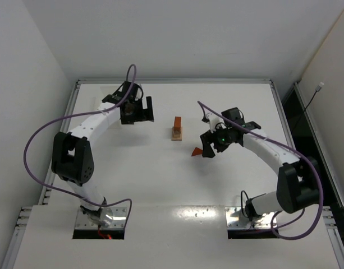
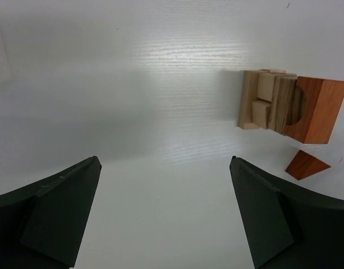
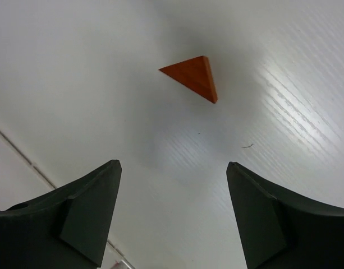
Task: Build the wood block tower
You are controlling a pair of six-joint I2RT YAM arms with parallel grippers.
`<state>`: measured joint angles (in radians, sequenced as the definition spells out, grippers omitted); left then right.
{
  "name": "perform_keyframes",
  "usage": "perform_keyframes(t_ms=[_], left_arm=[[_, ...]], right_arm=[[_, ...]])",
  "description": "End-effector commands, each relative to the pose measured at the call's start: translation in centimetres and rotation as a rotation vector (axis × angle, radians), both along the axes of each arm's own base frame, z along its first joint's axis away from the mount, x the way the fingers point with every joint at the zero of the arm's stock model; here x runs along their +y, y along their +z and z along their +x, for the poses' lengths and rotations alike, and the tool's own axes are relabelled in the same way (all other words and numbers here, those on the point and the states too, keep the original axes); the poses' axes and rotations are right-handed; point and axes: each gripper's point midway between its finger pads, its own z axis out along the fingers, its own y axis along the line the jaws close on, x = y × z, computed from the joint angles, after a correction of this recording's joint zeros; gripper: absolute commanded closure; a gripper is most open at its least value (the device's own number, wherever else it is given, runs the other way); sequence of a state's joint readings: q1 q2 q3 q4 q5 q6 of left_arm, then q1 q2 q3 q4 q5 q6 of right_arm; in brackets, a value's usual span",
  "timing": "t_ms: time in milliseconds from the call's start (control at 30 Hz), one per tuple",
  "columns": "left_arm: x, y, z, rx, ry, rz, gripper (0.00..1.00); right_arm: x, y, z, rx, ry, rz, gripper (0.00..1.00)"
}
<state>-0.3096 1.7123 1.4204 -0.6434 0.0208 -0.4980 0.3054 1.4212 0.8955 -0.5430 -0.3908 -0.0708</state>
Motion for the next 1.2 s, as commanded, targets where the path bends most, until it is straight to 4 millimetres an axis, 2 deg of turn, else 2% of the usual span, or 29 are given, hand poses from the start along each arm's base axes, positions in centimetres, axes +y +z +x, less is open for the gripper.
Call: perform_keyframes(t_ms=[0,33,100,133,233,267,300,367,433,500,600,633,700,767,1000,1167], left_arm=[[0.5,1.3,-0.6,-0.024,-0.042,-0.054,0.0],[0.9,1.7,-0.5,-0.031,-0.035,-0.066,0.0],[1.0,1.8,-0.8,-0.03,-0.044,-0.075,0.0],[1.5,1.5,-0.8,-0.019,-0.037,-0.081,0.0],[2.1,1.9,-0.7,-0.027,-0.024,-0.091,0.0],[2.5,1.9,-0.6,-0.029,-0.022,-0.085,0.0],[2.3,1.9,-0.7,-0.027,-0.03,-0.096,0.0],[2.4,1.9,-0.6,-0.026,-0.027,-0.104,0.0],[2.7,2.0,-0.6,-0.025,-0.024,-0.111,0.0],[2.7,1.6,-0.5,-0.016,-0.023,-0.11,0.0],[3.0,1.2,-0.1,-0.006,-0.012,-0.108,0.0],[3.4,1.6,0.2,-0.017,-0.004,-0.109,0.0],[3.3,1.1,0.6,-0.005,-0.003,-0.107,0.0],[3.4,1.6,1.3,-0.017,0.0,-0.117,0.0],[3.5,0.6,2.0,0.005,0.005,-0.121,0.0],[3.4,0.1,2.1,0.024,0.001,-0.125,0.0]], right_arm=[[1.3,1.0,0.2,-0.108,0.279,0.01,0.26],[1.3,0.2,0.0,-0.081,0.314,0.002,0.25],[1.5,0.4,1.0,-0.115,0.397,-0.017,0.22],[1.3,0.1,0.8,-0.088,0.422,-0.029,0.22],[1.4,-0.9,2.1,-0.053,0.478,-0.062,0.22],[1.4,-0.7,3.0,-0.067,0.49,-0.075,0.22],[1.3,-1.7,3.3,-0.052,0.528,-0.095,0.22],[1.1,-1.8,3.8,-0.033,0.577,-0.118,0.22],[0.7,-3.0,4.0,-0.005,0.63,-0.146,0.22],[0.5,-3.3,4.2,0.0,0.657,-0.16,0.24],[0.0,-4.1,4.3,0.01,0.676,-0.185,0.27],[0.0,-4.1,4.3,0.01,0.676,-0.186,0.3],[-0.2,-4.9,3.5,0.041,0.679,-0.185,0.31],[0.0,-5.5,3.1,0.042,0.688,-0.185,0.33],[0.9,-6.7,4.1,-0.014,0.656,-0.22,0.36],[1.7,-7.4,5.0,-0.045,0.614,-0.274,0.44]])
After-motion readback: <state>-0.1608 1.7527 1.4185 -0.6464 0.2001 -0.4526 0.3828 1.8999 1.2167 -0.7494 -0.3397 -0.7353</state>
